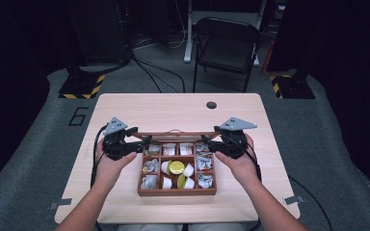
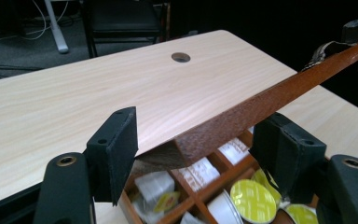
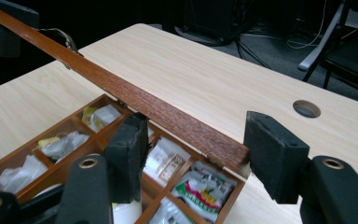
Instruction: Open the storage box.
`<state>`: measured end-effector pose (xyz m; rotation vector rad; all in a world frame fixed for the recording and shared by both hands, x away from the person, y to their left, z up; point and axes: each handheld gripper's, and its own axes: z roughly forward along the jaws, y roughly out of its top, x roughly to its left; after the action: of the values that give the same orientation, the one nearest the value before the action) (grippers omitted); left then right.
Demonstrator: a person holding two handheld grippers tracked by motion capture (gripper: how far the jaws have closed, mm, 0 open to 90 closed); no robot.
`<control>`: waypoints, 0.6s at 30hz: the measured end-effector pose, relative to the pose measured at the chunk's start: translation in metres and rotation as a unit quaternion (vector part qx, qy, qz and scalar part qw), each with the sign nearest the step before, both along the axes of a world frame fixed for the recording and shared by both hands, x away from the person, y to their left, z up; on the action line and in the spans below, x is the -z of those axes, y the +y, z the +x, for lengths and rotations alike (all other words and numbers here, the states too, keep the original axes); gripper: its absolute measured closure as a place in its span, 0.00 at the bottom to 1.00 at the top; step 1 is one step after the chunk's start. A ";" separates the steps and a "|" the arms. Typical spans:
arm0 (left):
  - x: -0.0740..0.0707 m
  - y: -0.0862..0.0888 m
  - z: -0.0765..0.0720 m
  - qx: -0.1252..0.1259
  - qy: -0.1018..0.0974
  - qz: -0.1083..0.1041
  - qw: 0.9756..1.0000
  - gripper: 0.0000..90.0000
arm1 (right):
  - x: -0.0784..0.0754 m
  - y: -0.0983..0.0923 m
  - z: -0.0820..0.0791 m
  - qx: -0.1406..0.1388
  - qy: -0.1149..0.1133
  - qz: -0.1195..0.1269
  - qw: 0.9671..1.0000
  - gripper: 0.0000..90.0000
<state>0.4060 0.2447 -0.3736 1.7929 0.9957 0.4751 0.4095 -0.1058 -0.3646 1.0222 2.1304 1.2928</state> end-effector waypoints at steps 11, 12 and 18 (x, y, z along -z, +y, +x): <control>-0.008 0.000 0.031 0.003 -0.003 -0.027 1.000 0.35 | -0.011 0.004 0.033 0.004 0.011 0.016 1.000 0.42; -0.009 -0.001 0.033 0.003 -0.005 -0.026 1.000 0.35 | -0.012 0.004 0.035 0.004 0.011 0.017 1.000 0.42; -0.007 -0.003 0.046 -0.005 -0.014 -0.039 0.999 0.33 | -0.013 0.008 0.048 0.010 0.010 0.023 1.000 0.39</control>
<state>0.4517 0.2422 -0.3667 1.7089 0.9920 0.4608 0.4578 -0.0981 -0.3516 1.0765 2.1083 1.3339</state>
